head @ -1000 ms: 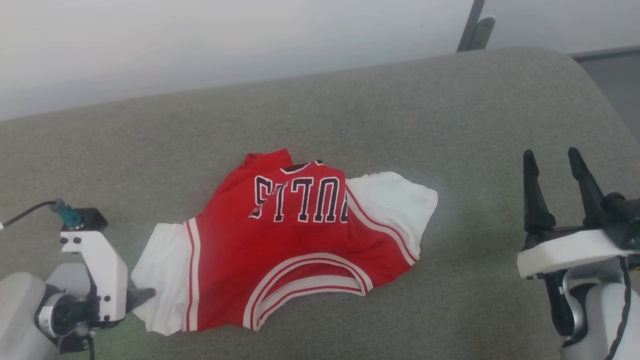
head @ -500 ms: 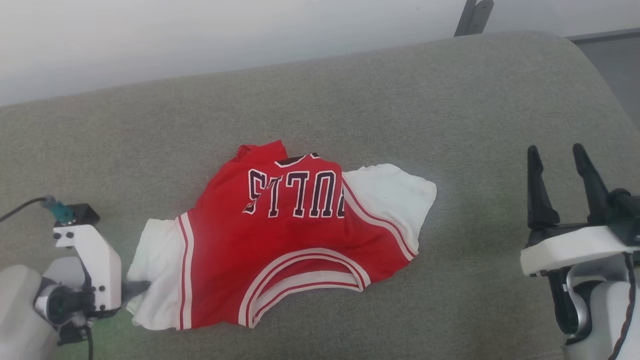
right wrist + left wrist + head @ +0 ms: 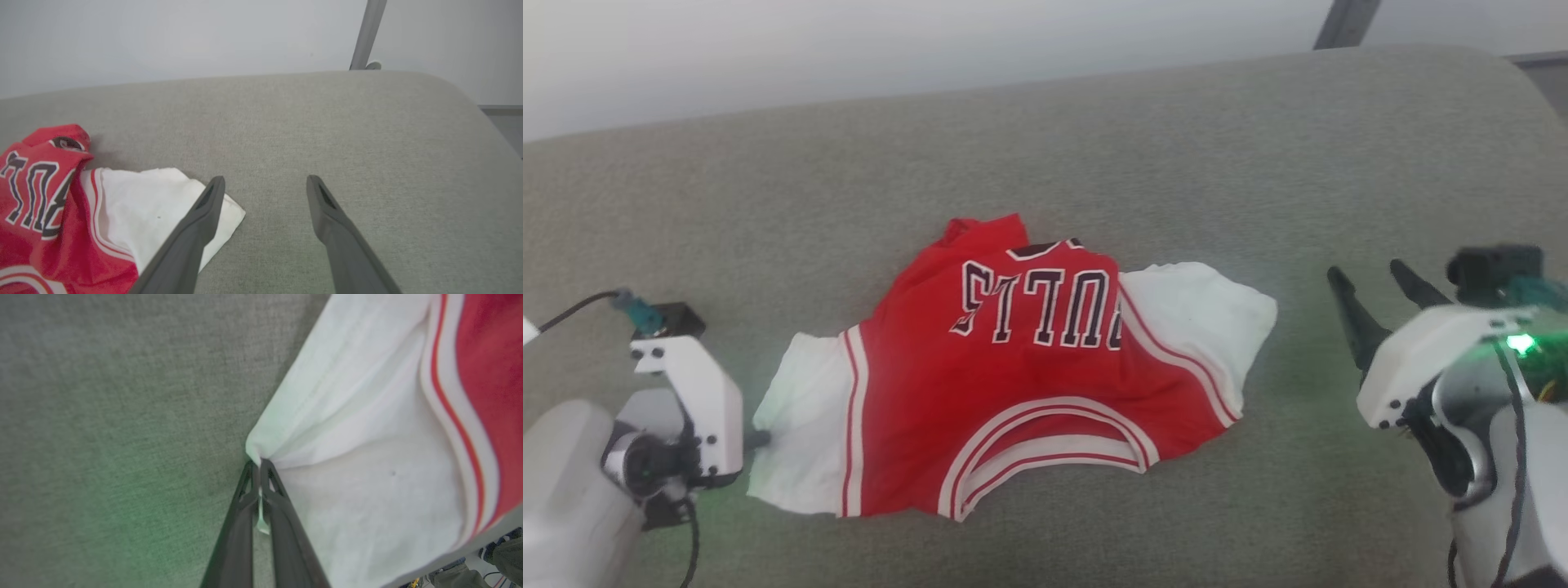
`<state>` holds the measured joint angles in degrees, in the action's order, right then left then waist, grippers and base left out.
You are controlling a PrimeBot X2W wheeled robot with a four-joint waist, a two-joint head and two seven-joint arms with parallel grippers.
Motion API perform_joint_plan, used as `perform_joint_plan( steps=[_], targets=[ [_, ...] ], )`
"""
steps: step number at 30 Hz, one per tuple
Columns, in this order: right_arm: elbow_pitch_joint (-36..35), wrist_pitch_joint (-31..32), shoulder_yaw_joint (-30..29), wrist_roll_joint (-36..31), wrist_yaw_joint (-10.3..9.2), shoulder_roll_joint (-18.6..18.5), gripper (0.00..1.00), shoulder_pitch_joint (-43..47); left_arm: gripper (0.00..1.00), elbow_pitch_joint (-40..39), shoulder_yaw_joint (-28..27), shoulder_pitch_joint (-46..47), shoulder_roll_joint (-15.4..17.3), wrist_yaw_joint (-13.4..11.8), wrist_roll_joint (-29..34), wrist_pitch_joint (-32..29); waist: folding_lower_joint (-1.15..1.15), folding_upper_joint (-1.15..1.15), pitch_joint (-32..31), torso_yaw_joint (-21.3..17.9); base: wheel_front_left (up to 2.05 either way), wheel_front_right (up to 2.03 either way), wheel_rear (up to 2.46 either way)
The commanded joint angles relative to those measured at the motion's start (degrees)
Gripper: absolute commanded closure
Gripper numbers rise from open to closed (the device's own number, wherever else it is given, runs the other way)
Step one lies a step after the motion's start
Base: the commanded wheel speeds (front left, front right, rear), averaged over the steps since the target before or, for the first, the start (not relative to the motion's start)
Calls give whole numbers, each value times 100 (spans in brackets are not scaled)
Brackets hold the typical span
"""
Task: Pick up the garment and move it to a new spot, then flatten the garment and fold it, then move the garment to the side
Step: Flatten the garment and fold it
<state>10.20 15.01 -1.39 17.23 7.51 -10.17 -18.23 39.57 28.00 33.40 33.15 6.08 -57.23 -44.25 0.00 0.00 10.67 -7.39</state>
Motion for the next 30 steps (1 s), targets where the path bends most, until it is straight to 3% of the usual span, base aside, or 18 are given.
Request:
perform_joint_plan(
  steps=[1,8,17,18,19,30],
  targets=[
    [118,216,96,68,-3,-70,0,-132,100,41,108,13,-208,27,48,35,0,0,66,95,0,0,0],
    [988,1343,428,422,-3,-342,0,-782,100,9,242,318,-411,57,147,75,0,0,274,411,0,0,0],
    [1967,2313,653,281,-3,-369,0,-1276,100,73,324,562,-535,79,141,119,0,0,463,655,0,0,0],
    [2053,2409,664,266,-3,-368,45,-1292,100,84,332,577,-541,80,143,132,0,0,471,673,0,0,0],
    [2122,2498,687,295,-3,-347,100,-1318,100,93,343,591,-551,86,140,133,0,0,475,689,0,0,0],
    [1796,2606,238,902,-3,-359,100,-2062,100,-31,299,1452,-354,42,264,-52,0,0,-14,830,0,0,0]
  ],
)
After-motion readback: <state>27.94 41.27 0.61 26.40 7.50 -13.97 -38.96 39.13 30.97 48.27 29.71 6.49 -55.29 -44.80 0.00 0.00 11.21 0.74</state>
